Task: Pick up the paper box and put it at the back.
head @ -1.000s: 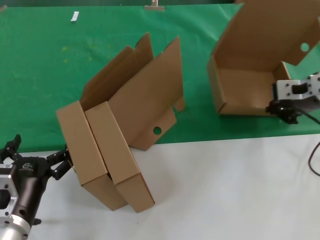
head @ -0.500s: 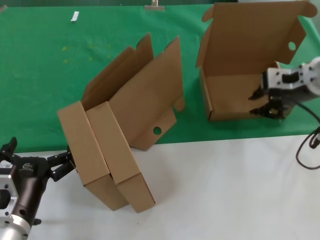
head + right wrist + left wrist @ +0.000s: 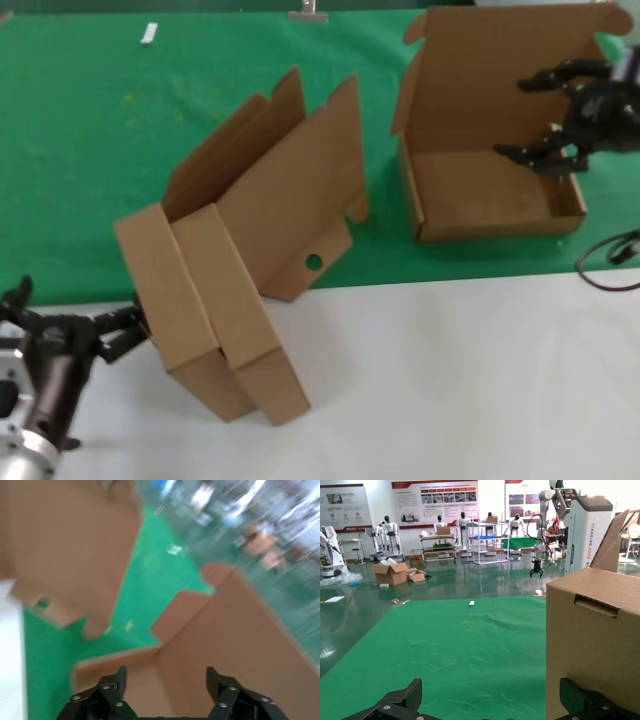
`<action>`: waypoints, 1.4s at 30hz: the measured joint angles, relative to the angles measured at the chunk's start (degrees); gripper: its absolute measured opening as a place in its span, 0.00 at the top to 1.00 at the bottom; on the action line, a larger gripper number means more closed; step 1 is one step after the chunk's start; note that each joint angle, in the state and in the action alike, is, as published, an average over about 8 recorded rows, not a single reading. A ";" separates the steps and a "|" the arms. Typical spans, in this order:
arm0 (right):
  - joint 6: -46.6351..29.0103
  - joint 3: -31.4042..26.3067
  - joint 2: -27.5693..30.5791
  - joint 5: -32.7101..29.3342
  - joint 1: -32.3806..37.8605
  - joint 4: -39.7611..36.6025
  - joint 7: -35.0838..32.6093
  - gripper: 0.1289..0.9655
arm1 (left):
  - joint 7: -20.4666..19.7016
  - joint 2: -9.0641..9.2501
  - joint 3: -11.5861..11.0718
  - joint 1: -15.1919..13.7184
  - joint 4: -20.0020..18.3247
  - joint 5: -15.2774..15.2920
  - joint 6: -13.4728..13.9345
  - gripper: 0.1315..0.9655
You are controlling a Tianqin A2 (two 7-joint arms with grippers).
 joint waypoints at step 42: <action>18.89 44.69 -22.59 35.88 -67.92 49.55 1.81 0.00 | 0.00 0.00 0.00 0.00 0.00 0.00 0.00 0.00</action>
